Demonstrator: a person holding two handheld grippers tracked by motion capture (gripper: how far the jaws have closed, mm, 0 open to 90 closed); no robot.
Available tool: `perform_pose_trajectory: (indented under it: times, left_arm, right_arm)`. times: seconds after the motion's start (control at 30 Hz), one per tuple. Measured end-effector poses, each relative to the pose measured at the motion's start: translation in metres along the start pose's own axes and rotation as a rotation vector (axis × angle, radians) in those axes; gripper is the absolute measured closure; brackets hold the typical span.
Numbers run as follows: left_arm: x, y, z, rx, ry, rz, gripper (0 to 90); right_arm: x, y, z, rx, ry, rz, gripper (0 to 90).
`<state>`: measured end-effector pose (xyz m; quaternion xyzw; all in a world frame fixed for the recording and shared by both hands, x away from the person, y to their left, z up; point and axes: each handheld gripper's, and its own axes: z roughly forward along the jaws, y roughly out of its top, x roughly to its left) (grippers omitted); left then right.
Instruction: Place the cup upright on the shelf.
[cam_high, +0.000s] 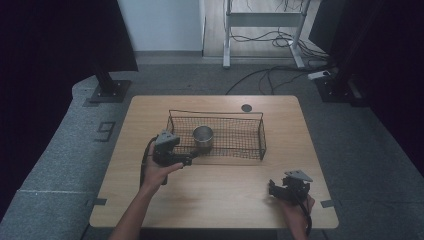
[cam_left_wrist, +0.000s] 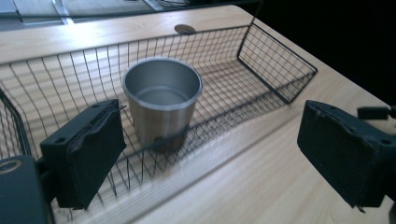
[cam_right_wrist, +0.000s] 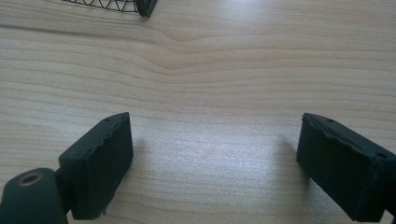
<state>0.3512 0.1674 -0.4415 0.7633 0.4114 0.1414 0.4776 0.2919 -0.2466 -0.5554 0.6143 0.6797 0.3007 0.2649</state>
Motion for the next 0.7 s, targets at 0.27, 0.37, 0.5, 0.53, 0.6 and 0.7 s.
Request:
perform_pose_trajectory:
  times: [0.27,0.37,0.5,0.53,0.6,0.7]
  left_arm:
    - [-0.002,-0.038,-0.018,0.035,0.011,0.003,8.2]
    - [-0.002,-0.049,-0.021,0.054,0.016,0.008,8.3]
    - [-0.002,-0.059,-0.021,0.064,0.016,-0.004,8.2]
    - [-0.002,-0.059,-0.021,0.064,0.016,-0.004,8.3]
    - [-0.002,-0.063,-0.02,0.071,0.013,-0.005,8.3]
    - [-0.003,-0.064,-0.019,0.069,0.012,-0.008,8.2]
  right_arm:
    - [0.0,0.0,0.0,0.0,0.0,0.001,10.6]
    - [0.0,0.0,0.0,0.0,0.0,0.0,10.6]
    - [0.0,0.0,0.0,0.0,0.0,0.0,10.6]
    - [0.0,0.0,0.0,0.0,-0.001,0.001,10.6]
    - [0.0,0.0,0.0,0.001,-0.002,0.002,10.5]
    - [0.0,0.001,0.001,0.0,-0.003,0.001,10.4]
